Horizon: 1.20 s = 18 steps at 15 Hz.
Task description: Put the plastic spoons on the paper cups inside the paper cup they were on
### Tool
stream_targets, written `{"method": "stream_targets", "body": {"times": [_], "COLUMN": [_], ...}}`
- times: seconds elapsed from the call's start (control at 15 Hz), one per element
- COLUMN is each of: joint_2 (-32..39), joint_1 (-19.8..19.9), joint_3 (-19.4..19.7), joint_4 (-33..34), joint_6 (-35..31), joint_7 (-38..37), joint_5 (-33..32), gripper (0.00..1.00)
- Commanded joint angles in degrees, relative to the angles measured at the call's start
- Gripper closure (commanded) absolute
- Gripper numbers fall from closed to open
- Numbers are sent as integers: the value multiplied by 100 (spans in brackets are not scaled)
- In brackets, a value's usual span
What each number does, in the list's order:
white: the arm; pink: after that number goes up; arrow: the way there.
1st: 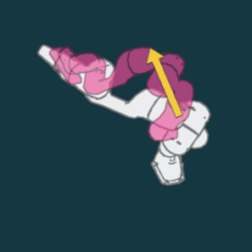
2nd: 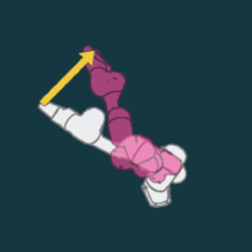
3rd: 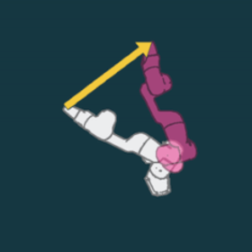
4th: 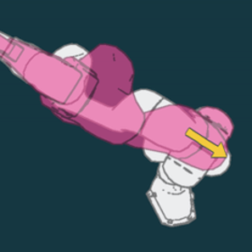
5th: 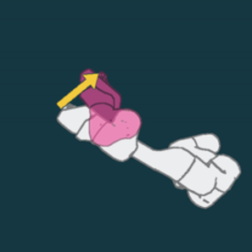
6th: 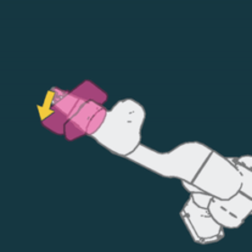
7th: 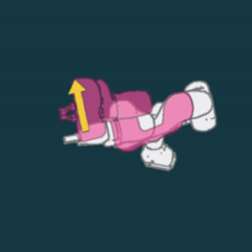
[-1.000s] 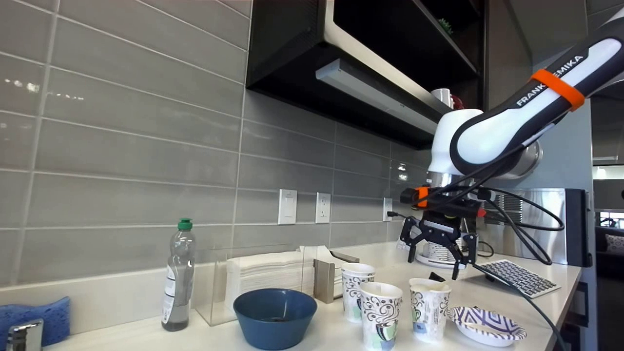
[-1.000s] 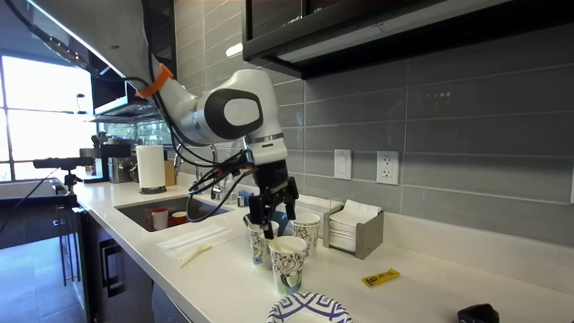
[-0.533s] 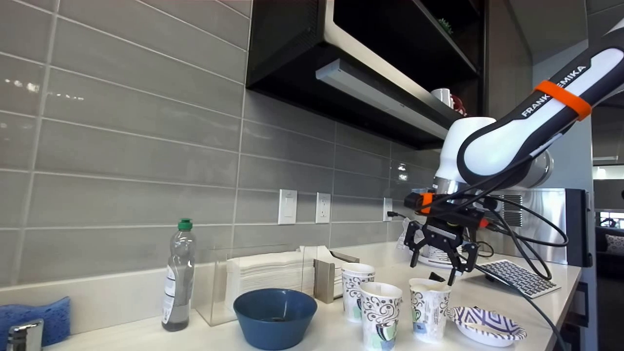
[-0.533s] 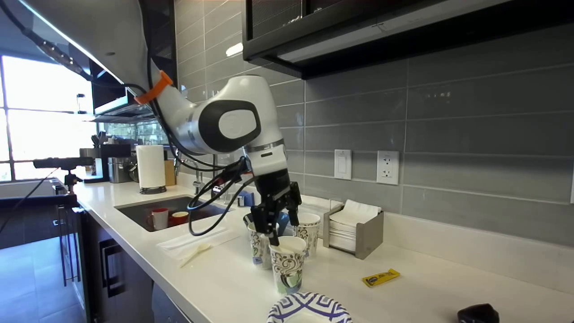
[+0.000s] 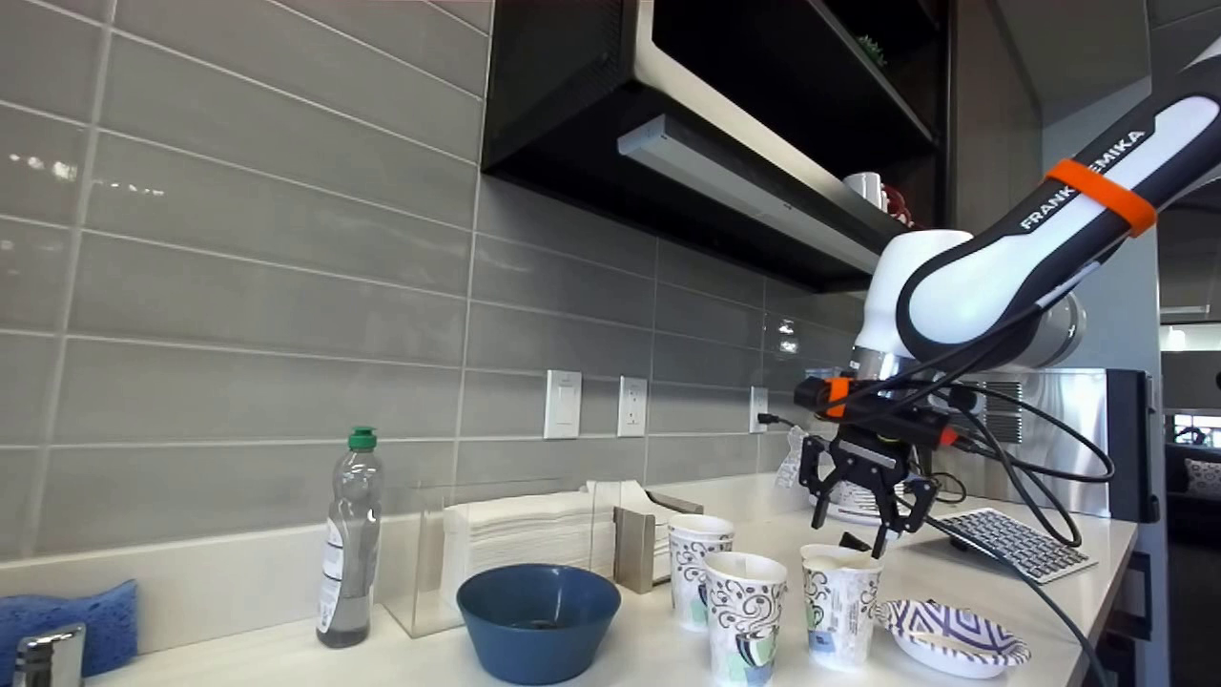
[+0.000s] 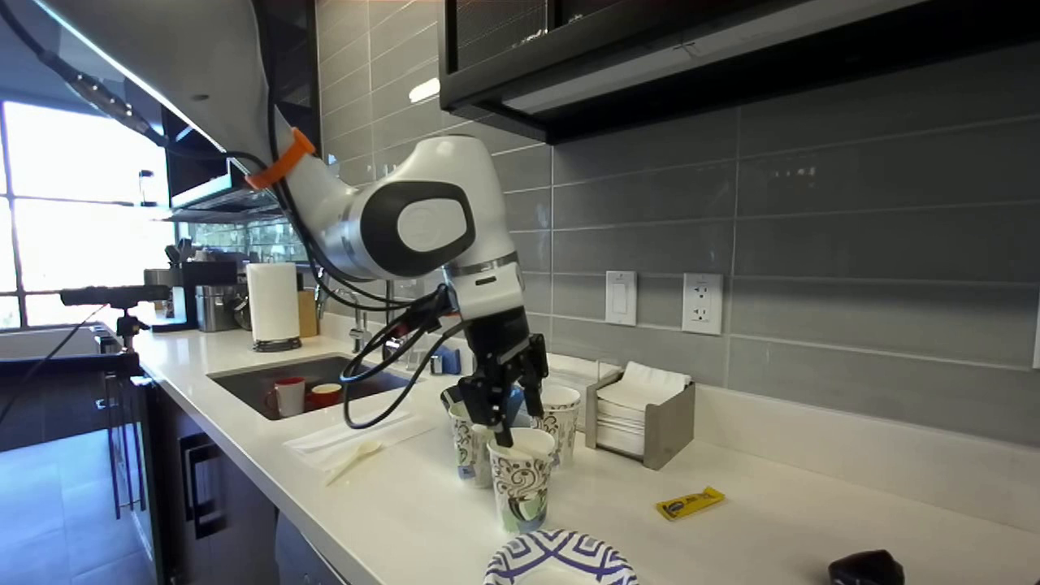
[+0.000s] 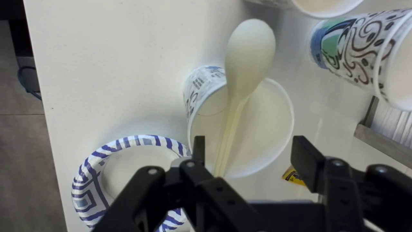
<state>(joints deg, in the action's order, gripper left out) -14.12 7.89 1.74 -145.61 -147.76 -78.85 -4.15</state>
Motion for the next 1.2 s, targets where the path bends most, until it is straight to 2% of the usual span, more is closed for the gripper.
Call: {"method": "stream_targets", "body": {"times": [0.0, 0.07, 0.27, 0.33, 0.6, 0.67, 0.73, 1.0, 1.13], "joint_2": [24, 37, 89, 100, 149, 160, 170, 252, 282], "joint_1": [85, 94, 104, 114, 121, 122, 120, 108, 106], "joint_3": [-18, -13, -1, -2, 9, 11, 15, 32, 42], "joint_4": [20, 27, 52, 55, 85, 89, 92, 131, 137], "joint_6": [-5, 4, 25, 15, 29, 31, 28, 23, 19], "joint_7": [67, 71, 90, 78, 109, 111, 116, 143, 150], "joint_5": [162, 166, 183, 174, 193, 195, 201, 227, 238], "gripper": [32, 36, 39, 45, 50, 55, 52, 53, 56]}}
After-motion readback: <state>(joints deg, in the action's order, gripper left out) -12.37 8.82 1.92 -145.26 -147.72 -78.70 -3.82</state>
